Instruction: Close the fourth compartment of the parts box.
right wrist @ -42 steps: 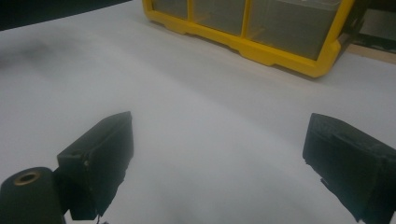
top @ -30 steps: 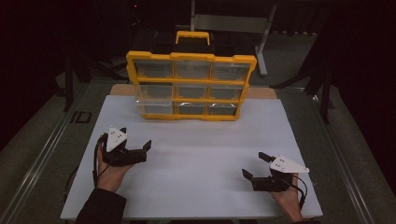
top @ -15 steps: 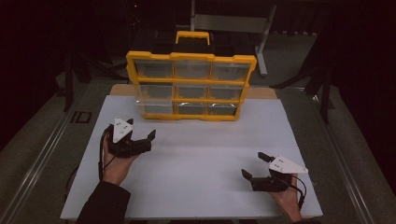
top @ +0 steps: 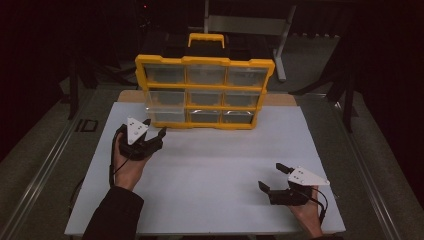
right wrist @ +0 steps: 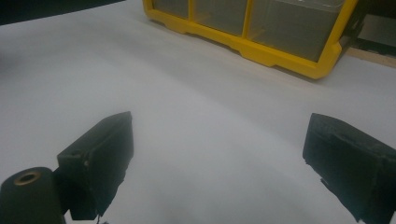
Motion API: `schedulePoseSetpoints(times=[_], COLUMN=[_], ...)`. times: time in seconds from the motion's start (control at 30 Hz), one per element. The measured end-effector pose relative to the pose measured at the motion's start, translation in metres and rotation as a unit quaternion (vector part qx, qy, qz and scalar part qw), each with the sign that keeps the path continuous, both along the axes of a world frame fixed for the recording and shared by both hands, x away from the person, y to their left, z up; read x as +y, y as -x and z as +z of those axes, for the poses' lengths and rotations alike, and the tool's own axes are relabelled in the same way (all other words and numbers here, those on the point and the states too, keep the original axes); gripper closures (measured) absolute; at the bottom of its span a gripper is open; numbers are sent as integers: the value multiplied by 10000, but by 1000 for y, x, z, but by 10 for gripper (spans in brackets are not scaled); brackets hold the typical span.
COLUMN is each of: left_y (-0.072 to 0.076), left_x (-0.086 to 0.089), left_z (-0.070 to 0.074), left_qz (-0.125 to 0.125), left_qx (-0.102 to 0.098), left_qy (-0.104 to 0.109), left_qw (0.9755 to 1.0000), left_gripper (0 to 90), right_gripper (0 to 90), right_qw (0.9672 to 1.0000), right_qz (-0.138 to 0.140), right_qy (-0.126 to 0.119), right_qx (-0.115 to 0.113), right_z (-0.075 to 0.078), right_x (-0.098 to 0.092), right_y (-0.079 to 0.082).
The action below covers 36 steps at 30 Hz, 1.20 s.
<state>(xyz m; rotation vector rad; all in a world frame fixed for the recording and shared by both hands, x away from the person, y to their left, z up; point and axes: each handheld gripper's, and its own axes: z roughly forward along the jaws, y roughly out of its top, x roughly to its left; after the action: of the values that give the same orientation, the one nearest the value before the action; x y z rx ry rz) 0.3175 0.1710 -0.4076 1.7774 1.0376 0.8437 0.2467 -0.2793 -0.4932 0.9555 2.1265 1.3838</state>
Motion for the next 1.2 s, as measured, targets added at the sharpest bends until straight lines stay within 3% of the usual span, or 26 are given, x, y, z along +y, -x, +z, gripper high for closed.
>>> schedulePoseSetpoints(times=[0.33, 0.6, 0.8, 1.2], left_y=[-13, -30, -37, -45], left_x=[-13, -12, -10, -13], left_z=[0, -4, -5, -3], left_qz=[4, 293, 433, 467], left_qx=[-48, 49, 124, 146], left_qy=[-337, -296, -309, -285], left_qw=[9994, 9991, 9985, 9984], left_gripper=[649, 890, 900, 900], right_gripper=[86, 86, 86, 86], right_qw=[10000, 10000, 10000, 10000], right_qz=[8, -26, -11, -16], right_qy=[-2, -10, -4, 29], right_qx=[12, -26, -22, -45], right_z=[-1, 0, -1, 0], right_x=[0, -1, 0, 0], right_y=[0, 0, 0, 0])
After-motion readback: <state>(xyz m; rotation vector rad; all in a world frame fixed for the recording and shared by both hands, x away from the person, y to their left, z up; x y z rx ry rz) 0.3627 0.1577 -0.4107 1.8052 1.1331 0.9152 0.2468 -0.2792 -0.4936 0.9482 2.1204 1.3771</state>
